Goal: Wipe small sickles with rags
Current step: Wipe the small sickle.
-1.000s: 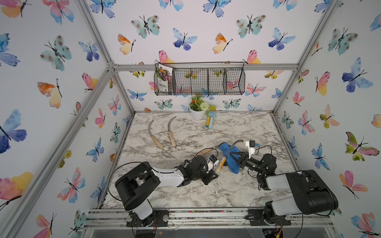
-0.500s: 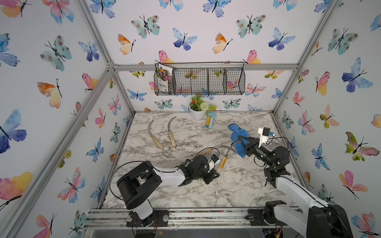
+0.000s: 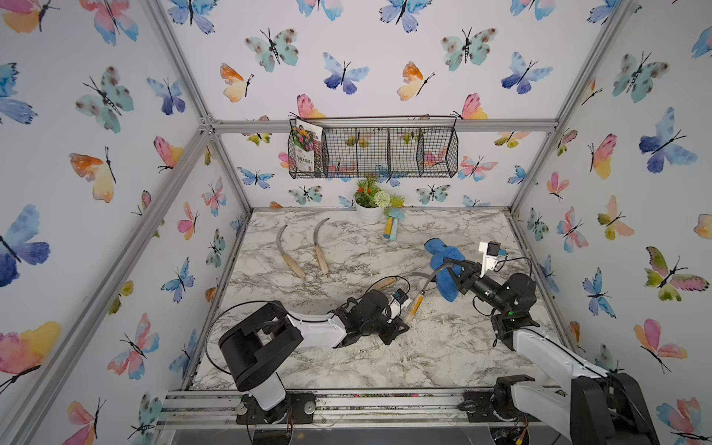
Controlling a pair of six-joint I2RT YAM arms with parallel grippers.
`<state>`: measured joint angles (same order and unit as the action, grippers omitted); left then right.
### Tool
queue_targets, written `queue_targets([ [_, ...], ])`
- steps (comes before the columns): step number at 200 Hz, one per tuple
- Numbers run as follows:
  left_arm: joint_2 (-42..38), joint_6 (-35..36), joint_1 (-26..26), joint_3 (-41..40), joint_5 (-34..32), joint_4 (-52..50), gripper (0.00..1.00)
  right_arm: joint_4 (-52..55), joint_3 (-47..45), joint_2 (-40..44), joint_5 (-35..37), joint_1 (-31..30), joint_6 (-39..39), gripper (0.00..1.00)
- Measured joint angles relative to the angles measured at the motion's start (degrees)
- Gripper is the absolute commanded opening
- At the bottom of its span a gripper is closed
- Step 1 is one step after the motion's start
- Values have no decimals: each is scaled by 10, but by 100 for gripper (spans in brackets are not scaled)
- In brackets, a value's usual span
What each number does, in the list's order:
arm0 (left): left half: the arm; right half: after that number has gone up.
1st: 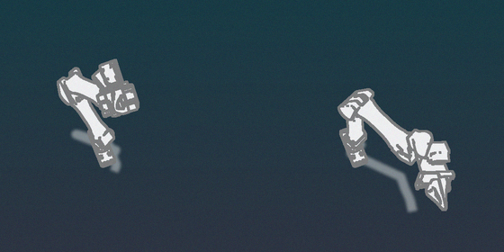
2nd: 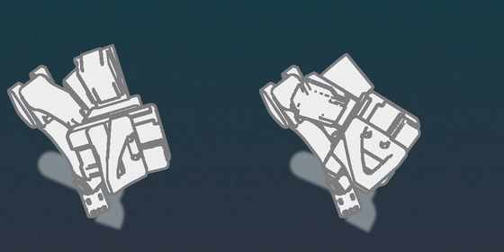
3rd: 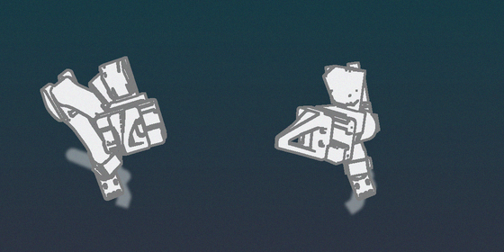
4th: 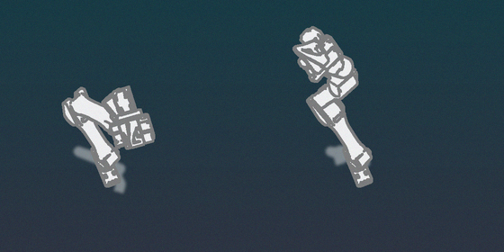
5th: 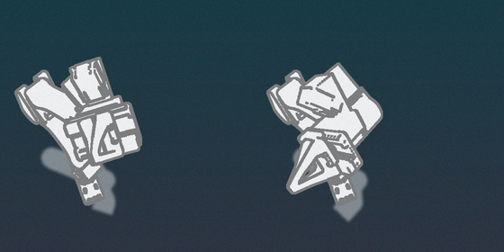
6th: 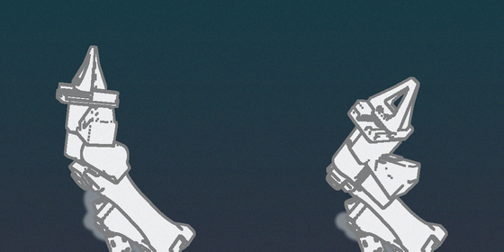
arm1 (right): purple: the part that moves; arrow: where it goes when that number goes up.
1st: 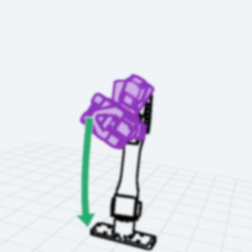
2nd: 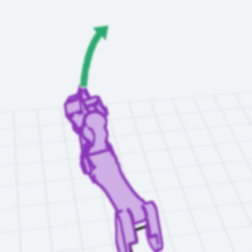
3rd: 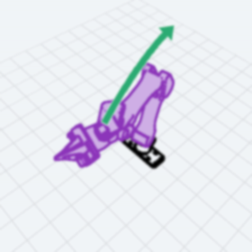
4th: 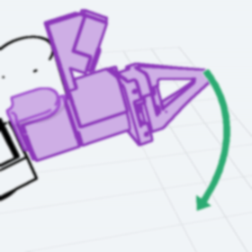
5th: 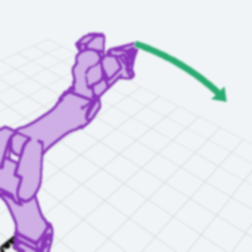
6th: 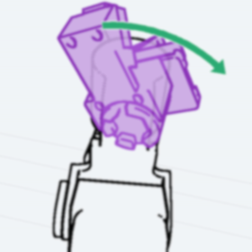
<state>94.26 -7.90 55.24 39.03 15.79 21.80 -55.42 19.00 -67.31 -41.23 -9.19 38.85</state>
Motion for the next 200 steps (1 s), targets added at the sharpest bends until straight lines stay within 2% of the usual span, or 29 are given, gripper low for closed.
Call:
queue_targets([
  [38, 0, 0, 0, 0, -10, -2, 0, -101, -59, -120, -25, -4, 47, 2],
  [74, 0, 0, 0, 0, -18, -3, 0, -176, -64, -142, -42, -10, 78, 2],
  [104, 0, 1, 0, 0, -22, -3, 0, -168, -48, -113, -43, -10, 85, 2],
  [172, 0, 1, 0, 0, -25, -2, 0, -33, 26, 60, -34, 16, 66, 2],
  [200, 0, 2, 0, 0, -25, -2, 0, 4, 40, 91, -30, 17, 57, 3],
])
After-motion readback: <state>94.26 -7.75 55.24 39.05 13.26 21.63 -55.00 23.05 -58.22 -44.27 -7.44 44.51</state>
